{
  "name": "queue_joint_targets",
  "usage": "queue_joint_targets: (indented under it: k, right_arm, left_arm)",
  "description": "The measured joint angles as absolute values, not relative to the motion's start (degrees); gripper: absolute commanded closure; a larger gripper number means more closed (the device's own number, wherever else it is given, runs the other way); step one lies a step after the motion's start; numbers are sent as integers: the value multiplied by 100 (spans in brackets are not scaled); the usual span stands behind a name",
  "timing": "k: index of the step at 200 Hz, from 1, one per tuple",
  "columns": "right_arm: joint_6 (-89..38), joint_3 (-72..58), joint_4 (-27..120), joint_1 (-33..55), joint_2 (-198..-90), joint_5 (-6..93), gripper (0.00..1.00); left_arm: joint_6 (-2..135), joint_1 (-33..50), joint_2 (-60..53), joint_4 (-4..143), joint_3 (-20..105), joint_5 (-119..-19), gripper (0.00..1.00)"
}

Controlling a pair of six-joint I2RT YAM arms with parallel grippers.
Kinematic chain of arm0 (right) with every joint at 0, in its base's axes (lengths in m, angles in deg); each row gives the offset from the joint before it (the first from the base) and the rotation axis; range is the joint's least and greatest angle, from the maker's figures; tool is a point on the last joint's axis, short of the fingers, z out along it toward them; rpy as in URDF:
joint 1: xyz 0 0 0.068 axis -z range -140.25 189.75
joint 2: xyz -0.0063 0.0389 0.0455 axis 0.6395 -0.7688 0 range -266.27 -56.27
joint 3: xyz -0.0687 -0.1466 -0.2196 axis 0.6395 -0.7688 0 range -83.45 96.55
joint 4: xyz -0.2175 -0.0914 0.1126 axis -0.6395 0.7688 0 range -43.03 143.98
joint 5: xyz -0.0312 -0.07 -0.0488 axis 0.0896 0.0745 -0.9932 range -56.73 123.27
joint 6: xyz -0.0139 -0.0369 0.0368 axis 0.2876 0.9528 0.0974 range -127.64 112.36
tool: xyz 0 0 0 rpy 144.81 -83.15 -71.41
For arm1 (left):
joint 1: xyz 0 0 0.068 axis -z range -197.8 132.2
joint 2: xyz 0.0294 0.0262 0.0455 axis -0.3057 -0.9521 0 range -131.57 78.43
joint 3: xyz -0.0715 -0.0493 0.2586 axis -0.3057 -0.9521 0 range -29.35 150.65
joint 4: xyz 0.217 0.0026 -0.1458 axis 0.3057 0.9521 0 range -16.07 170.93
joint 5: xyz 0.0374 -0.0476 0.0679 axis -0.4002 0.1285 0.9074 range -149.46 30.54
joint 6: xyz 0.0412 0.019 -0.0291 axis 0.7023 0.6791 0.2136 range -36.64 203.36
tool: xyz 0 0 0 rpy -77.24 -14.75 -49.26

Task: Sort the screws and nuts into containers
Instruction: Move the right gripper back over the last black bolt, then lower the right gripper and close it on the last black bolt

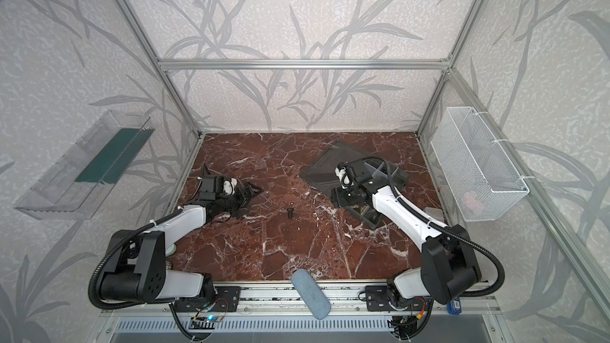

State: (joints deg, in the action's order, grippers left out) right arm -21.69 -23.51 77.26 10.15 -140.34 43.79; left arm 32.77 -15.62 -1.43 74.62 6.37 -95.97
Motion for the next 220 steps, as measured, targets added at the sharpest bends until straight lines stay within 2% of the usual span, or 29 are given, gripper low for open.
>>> queue_joint_targets:
  k: [26,54,93,220]
  right_arm:
    - [-2547,-2043,7356,337,-14650,4323,33]
    - [-2848,-1592,7171,-15,-15354,4270,33]
    - [-3045,-923,7070,-323,-16119,4209,32]
    - [-3154,150,7450,-944,-17453,3689,32]
  left_arm:
    - [3277,-1562,-143,7462,637,-9597,0]
    - [3279,-1562,-143,7464,637,-9599,1]
    - [3275,-1569,-143,7433,637,-9610,1]
    - [3229,-1715,-71,7261,563,-9715,1]
